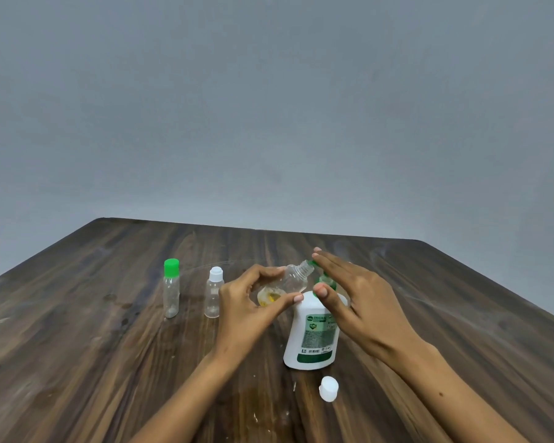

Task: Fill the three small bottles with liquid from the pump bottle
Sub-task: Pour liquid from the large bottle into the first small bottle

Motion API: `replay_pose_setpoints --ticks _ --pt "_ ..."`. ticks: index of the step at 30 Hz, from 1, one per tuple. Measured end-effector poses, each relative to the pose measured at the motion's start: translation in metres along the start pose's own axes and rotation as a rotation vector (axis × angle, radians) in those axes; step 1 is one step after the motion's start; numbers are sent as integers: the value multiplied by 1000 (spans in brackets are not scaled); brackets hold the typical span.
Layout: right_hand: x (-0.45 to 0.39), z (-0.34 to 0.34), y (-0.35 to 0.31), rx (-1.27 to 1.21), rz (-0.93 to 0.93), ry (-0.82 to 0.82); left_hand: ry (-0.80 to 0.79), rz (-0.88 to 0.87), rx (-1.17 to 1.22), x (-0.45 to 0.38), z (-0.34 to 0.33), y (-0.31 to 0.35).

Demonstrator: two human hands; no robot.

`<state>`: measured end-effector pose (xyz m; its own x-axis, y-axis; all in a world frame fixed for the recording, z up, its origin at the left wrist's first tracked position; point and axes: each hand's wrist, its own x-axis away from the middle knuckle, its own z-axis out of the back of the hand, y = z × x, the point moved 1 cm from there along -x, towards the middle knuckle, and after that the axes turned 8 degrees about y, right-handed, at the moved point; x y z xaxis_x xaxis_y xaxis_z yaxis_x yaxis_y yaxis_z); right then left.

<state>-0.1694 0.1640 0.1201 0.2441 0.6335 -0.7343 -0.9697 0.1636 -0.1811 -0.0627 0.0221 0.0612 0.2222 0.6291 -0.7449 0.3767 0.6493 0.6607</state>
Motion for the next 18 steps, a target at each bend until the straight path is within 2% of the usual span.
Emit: replay_pose_setpoints --ticks 18 --pt "-4 4 -11 110 20 -42 -4 -3 17 0 0 0"
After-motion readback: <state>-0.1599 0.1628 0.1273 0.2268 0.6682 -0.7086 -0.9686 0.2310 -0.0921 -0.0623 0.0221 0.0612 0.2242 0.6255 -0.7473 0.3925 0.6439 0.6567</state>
